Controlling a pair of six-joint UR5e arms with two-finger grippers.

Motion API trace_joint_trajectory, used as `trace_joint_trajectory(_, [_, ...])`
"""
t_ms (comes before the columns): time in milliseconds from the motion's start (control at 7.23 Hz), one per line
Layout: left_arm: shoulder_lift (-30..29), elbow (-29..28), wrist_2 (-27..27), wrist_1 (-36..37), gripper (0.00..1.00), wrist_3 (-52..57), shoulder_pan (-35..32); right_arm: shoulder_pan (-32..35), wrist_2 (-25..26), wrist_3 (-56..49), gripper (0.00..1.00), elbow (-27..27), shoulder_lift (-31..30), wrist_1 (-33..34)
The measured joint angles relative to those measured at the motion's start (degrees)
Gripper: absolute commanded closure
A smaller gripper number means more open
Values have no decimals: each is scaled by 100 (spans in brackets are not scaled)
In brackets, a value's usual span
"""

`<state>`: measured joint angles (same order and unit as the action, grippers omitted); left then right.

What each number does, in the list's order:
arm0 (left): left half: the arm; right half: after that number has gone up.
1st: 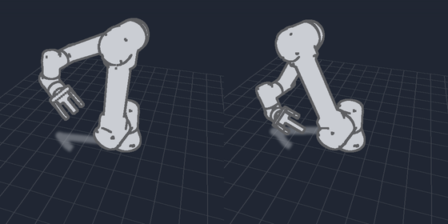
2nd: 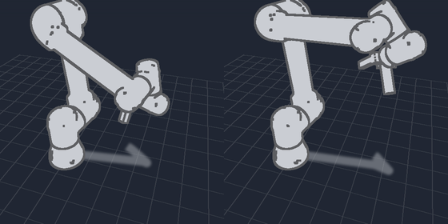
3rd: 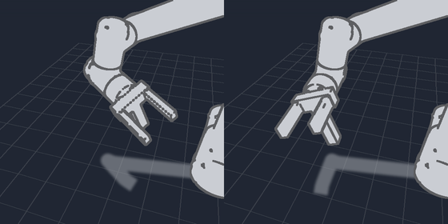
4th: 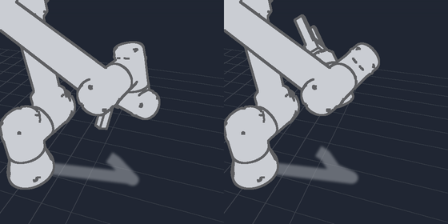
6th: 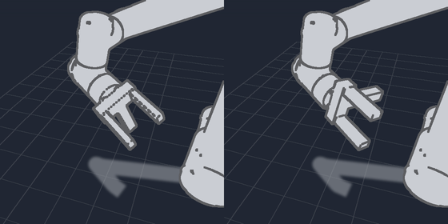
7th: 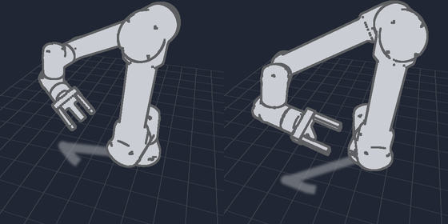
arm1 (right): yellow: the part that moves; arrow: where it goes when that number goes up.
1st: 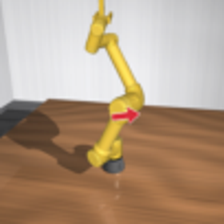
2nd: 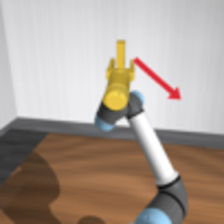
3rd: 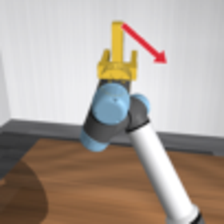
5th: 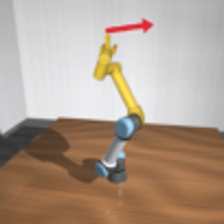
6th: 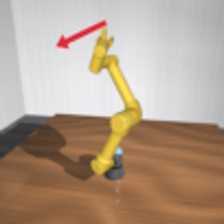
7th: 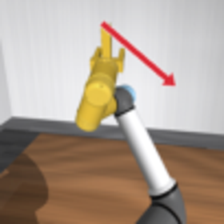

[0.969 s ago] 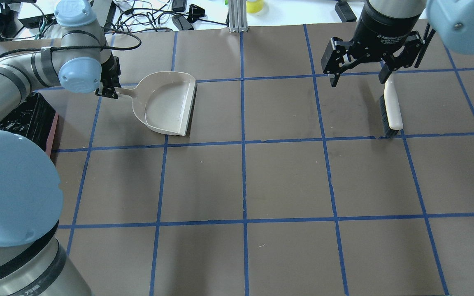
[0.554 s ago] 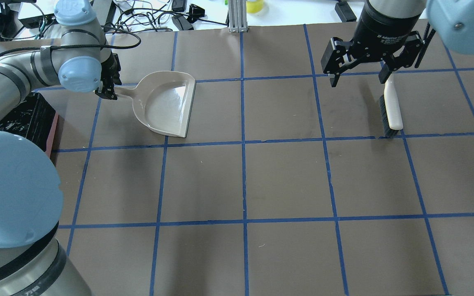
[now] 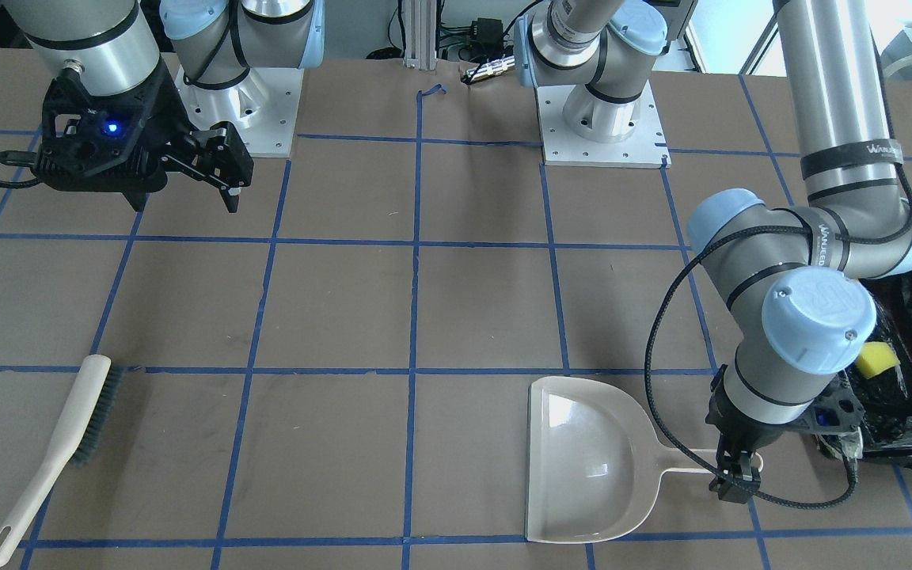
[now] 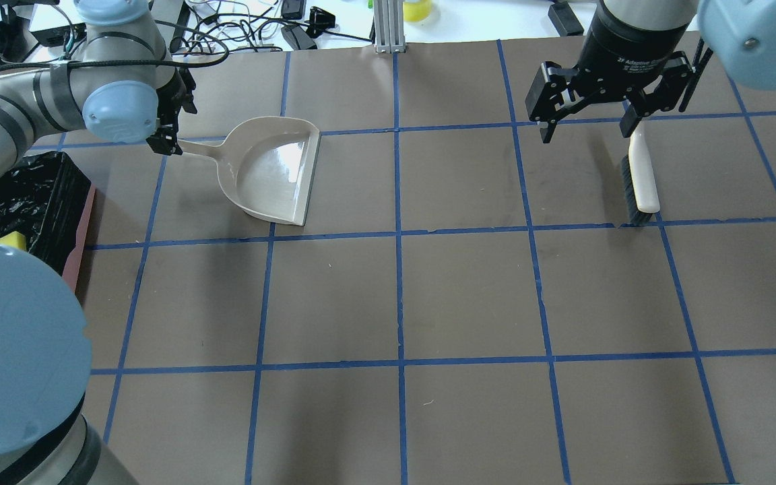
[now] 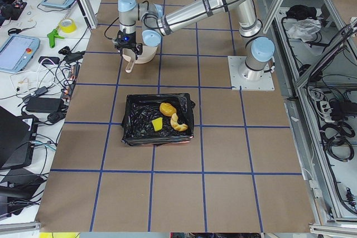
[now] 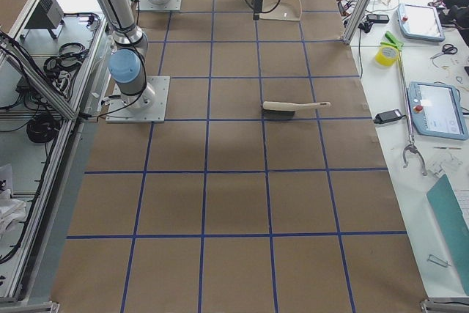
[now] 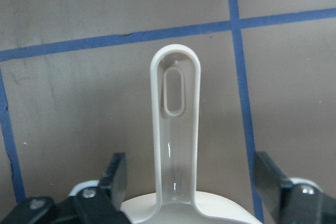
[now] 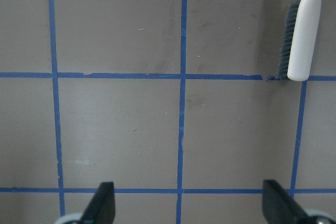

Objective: Sweep and dump trash into bin

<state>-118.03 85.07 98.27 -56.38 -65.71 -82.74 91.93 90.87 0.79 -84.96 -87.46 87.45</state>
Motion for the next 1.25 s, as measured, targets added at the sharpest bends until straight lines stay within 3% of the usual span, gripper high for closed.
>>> trace_joint_trajectory(692, [1314, 69, -147, -1122, 0, 4219, -247, 0, 1, 0, 0, -2, 7, 77])
trace_joint_trajectory(969, [1733, 108, -132, -2095, 0, 4801, -369, 0, -1, 0, 0, -17, 9, 85])
trace_joint_trajectory(1246, [2132, 96, -153, -2630, 0, 5364, -436, 0, -1, 0, 0, -33, 3, 115])
